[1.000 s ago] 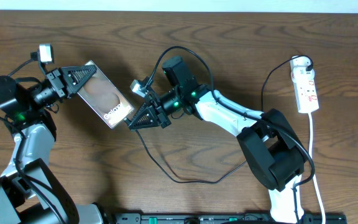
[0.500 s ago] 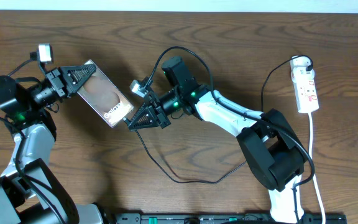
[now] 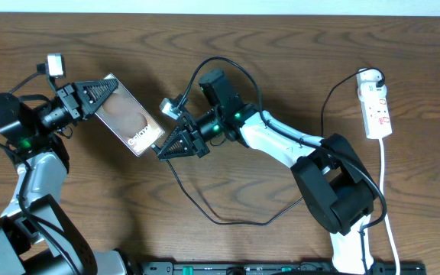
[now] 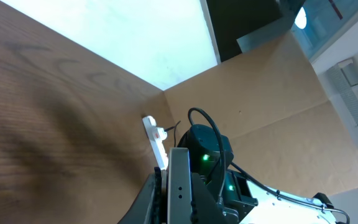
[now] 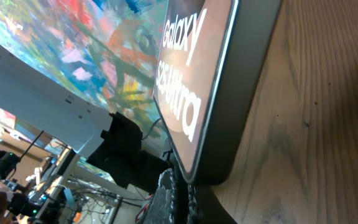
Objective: Plug charger to phone and switch on socket
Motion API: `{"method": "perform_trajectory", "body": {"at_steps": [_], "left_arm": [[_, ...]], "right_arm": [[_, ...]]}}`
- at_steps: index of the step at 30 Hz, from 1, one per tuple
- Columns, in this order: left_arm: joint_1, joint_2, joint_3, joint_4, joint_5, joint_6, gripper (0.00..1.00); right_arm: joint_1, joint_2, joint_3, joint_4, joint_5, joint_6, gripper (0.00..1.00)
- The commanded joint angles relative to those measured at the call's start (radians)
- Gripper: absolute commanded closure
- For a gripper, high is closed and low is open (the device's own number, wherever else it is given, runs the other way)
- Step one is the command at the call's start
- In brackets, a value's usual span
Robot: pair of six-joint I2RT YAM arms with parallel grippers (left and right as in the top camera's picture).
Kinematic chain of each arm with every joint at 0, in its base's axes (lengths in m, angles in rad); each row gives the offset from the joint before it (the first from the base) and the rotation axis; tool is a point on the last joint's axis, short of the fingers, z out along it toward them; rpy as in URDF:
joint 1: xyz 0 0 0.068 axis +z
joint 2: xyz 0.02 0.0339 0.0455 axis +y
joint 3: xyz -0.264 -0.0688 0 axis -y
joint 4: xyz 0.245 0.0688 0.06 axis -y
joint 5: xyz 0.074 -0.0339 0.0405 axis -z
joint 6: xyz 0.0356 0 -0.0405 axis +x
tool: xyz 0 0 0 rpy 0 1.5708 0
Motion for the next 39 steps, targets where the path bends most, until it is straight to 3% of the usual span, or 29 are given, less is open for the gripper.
{"method": "perform_trajectory", "body": {"at_steps": [1, 39], "left_arm": [[-0.002, 0.003, -0.006, 0.005, 0.002, 0.021, 0.92], [-0.01, 0.003, -0.006, 0.005, 0.028, 0.047, 0.93]], "right_arm": [[0.002, -0.034, 0.002, 0.003, -0.014, 0.014, 0.99], [0.002, -0.034, 0.002, 0.037, 0.008, 0.078, 0.99]]}}
